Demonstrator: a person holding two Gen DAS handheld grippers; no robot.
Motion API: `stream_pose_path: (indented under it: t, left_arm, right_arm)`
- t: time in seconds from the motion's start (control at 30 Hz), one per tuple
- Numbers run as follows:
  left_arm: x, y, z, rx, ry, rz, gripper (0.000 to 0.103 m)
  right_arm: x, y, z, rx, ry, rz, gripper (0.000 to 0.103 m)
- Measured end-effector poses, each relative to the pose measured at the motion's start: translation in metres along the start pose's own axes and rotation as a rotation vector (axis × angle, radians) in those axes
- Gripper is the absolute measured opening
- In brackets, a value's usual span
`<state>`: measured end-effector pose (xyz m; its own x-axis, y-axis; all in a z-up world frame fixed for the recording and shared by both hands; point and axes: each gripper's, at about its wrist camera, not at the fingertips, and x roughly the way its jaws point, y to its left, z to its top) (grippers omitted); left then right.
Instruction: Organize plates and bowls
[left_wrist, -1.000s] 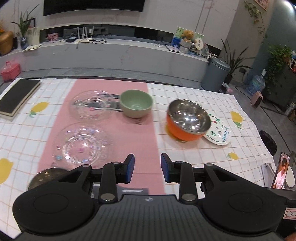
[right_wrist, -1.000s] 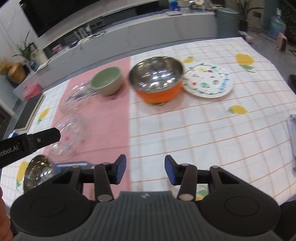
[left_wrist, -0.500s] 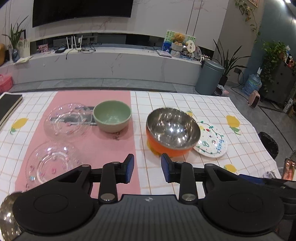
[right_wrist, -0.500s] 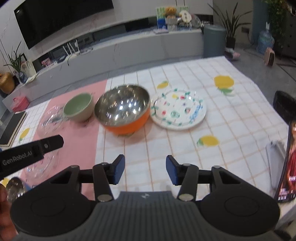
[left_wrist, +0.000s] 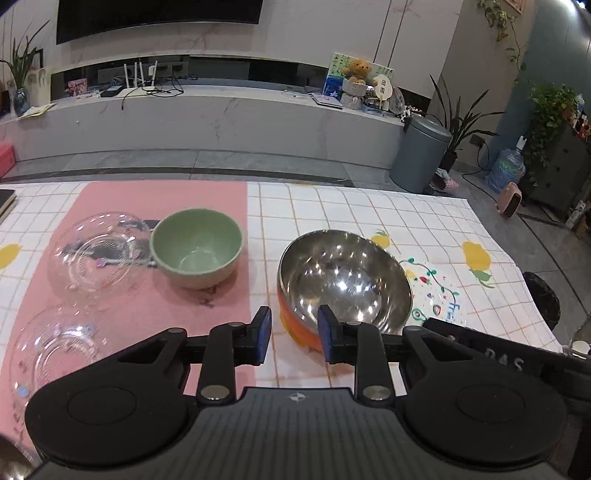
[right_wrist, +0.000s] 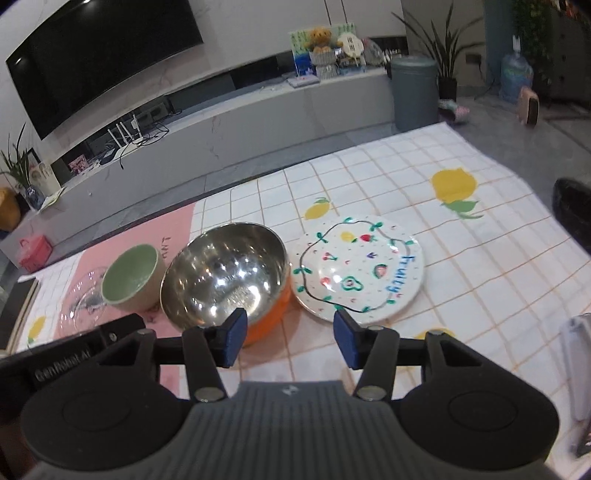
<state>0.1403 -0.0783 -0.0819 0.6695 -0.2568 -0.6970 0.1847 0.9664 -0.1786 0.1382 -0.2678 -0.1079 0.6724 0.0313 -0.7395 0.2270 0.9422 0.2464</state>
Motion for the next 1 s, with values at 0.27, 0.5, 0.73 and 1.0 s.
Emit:
stream_pose_path:
  t: [0.27, 0.5, 0.73, 1.0]
  left_arm:
    - [0.024, 0.005, 0.011, -0.034, 0.047, 0.003, 0.031]
    - [0.045, 0.021, 0.015, -0.189, 0.077, -0.036, 0.035]
    - [0.06, 0.018, 0.016, -0.197, 0.124, -0.012, 0.035]
    - [0.067, 0.018, 0.016, -0.182, 0.185, 0.014, 0.021]
  right_arm:
    - [0.03, 0.003, 0.016, 0.029, 0.026, -0.001, 0.067]
    - [0.05, 0.005, 0.019, 0.044, 0.074, -0.011, 0.058]
    - [0.063, 0.003, 0.018, 0.066, 0.124, -0.02, 0.048]
    - [0.067, 0.004, 0.017, 0.081, 0.15, 0.003, 0.026]
